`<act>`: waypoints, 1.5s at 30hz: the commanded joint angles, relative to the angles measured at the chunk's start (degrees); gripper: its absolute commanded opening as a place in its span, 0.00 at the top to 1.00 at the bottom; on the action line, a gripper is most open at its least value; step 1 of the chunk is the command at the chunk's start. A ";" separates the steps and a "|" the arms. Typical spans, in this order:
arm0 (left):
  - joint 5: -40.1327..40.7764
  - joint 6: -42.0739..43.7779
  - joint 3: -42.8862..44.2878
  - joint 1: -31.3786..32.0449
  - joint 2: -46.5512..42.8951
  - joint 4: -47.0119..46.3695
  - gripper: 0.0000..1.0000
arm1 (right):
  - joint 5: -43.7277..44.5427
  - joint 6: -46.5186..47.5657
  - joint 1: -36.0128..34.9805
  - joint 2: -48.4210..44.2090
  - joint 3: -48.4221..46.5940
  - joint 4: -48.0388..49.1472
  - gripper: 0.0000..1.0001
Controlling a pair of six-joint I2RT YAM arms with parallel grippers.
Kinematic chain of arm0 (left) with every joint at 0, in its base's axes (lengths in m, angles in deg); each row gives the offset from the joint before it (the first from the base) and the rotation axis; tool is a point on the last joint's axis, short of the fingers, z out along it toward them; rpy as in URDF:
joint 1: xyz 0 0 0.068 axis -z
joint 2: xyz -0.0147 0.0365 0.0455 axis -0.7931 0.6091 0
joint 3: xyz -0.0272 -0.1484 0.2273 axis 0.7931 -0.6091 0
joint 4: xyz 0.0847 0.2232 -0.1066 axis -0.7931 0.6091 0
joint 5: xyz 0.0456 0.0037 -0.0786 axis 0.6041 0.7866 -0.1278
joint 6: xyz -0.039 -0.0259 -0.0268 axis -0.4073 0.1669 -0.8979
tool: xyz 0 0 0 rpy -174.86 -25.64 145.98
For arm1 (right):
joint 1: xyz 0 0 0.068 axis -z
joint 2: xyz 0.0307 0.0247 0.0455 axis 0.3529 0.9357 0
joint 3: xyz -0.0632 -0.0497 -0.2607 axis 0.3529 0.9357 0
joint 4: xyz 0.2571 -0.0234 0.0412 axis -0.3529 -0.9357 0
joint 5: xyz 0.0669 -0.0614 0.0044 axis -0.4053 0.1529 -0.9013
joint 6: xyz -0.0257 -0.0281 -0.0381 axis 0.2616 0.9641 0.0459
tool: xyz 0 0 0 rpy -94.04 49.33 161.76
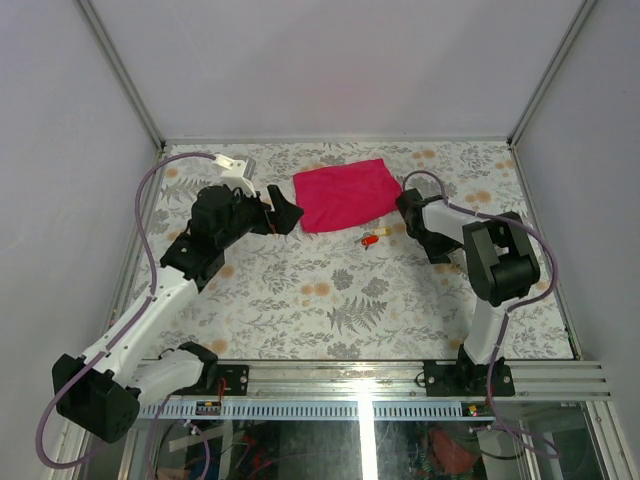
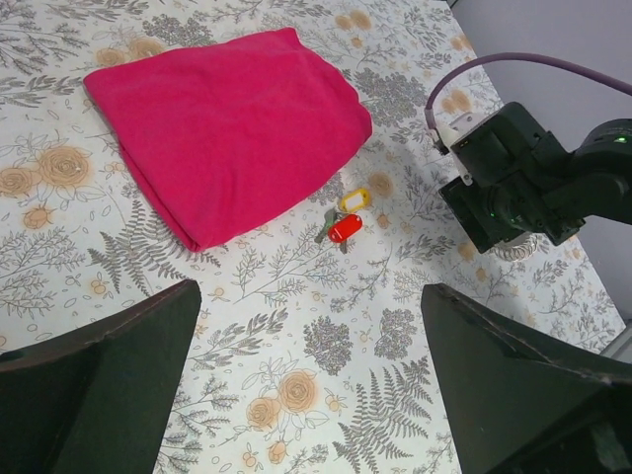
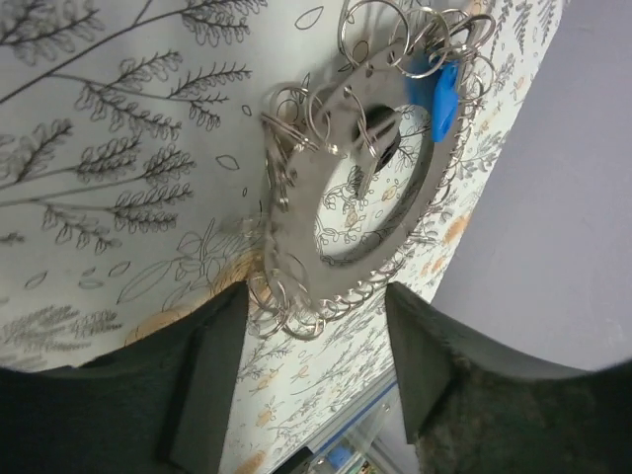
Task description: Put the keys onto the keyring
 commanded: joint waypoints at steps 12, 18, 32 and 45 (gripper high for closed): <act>1.11 -1.26 12.33 -0.50 10.24 11.91 0.00 | -31.01 -5.72 -0.28 -41.14 3.88 13.84 0.15; 1.52 -4.64 11.93 -0.86 10.63 12.17 0.00 | -44.66 -6.90 -0.23 -59.63 17.16 29.99 0.01; 12.77 1.35 -0.05 -1.63 -3.56 5.29 0.00 | -41.40 -13.63 -0.28 -79.26 30.60 31.84 0.01; 15.08 1.22 -4.39 -1.64 -7.65 3.50 0.00 | -40.68 -13.51 -0.26 -76.90 30.94 32.96 0.01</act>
